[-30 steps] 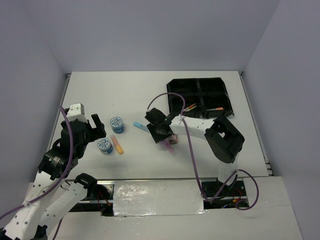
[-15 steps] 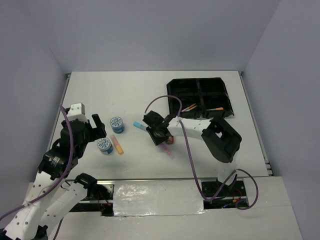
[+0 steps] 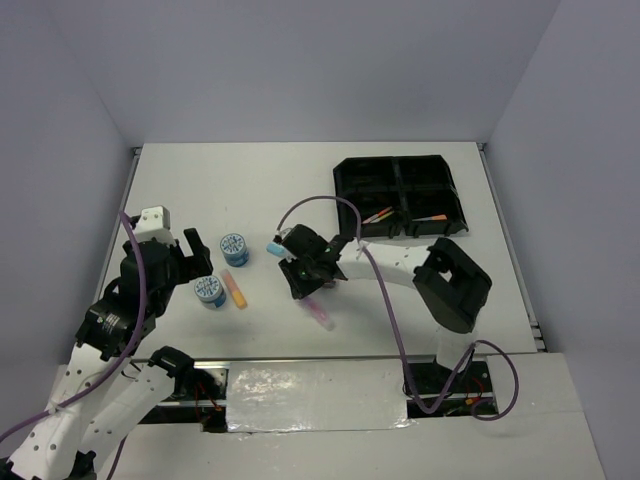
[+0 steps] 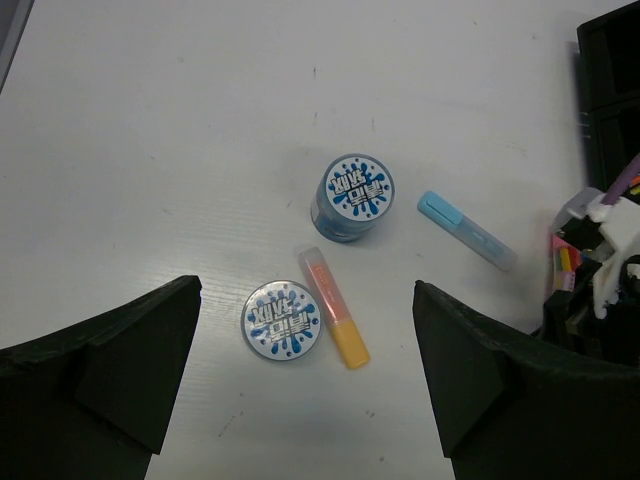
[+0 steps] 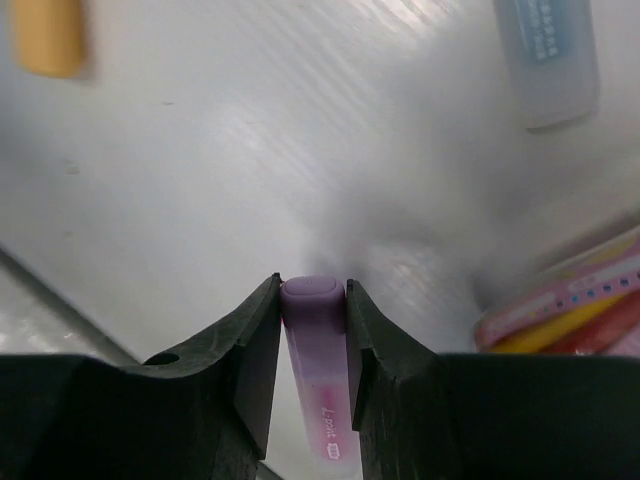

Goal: Sort the stationery into containers
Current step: Pick up the pen from the center of the board, then place the pen in the storage box.

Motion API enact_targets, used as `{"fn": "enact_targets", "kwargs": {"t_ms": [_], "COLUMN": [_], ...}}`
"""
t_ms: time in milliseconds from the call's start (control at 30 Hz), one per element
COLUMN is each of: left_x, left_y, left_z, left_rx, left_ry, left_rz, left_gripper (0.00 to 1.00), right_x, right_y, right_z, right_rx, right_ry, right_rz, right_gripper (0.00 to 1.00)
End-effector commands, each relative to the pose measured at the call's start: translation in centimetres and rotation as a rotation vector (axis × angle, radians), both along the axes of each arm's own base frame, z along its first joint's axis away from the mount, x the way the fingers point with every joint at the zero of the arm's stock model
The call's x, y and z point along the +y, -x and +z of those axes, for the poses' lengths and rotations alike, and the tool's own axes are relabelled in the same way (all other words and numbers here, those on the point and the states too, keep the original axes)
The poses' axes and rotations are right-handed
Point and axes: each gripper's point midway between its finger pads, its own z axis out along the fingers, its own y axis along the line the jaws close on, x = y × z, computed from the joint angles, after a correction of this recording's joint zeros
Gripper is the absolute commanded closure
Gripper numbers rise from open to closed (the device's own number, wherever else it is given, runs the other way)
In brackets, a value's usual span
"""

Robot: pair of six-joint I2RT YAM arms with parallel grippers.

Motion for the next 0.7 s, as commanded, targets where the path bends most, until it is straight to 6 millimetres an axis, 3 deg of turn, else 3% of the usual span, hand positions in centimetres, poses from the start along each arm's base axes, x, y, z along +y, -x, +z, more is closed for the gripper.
{"fn": "enact_targets", "kwargs": {"t_ms": [0,100,133,233,267,333,400,467,500,667], "left_x": [-0.1,0.0,0.0,0.0,0.0,0.0,0.1,0.1,0.1,0.2], "left_y": [-0.4,-0.3,-0.3,-0.2,-0.2,-0.2,-0.1,-0.1,0.0,0.1], "left_z": [1.4,1.3,1.3,1.5,1.5,1.6,1.7,1.6,1.7,1.9], "left_rx": [-0.059,-0.059,-0.059,-0.066,-0.066,-0.07,-0.075,-0.075,-0.081,-0.09], "left_ry": [0.012,0.013,0.013,0.016,0.016,0.018,0.019,0.017,0.021,0.024], "left_rz": [-0.006,-0.004,-0.004,-0.005,-0.005,-0.007,-0.005,-0.005,-0.004,-0.002], "left_gripper": [0.01,0.01,0.01,0.01,0.01,0.01,0.01,0.01,0.01,0.01], "right_x": [3.9,4.3,3.9,0.9,-1.6,-5.4,-11.7,-15.4,-19.0,-27.4], "right_y": [0.5,0.1,-0.3,-4.3,-7.2,-10.9,-15.4,-17.4,-19.0,-21.5], "right_z": [7.2,10.4,12.4,15.3,15.8,16.7,17.0,17.8,17.9,18.5], "right_rx": [-0.056,-0.07,-0.087,-0.162,-0.198,-0.254,-0.329,-0.363,-0.404,-0.473], "right_ry": [-0.288,-0.405,-0.454,-0.515,-0.511,-0.51,-0.469,-0.492,-0.476,-0.486], "right_rz": [0.074,0.078,0.056,-0.116,-0.229,-0.439,-0.694,-0.875,-1.002,-1.397], "right_gripper": [1.0,1.0,1.0,1.0,1.0,1.0,1.0,1.0,1.0,1.0]}}
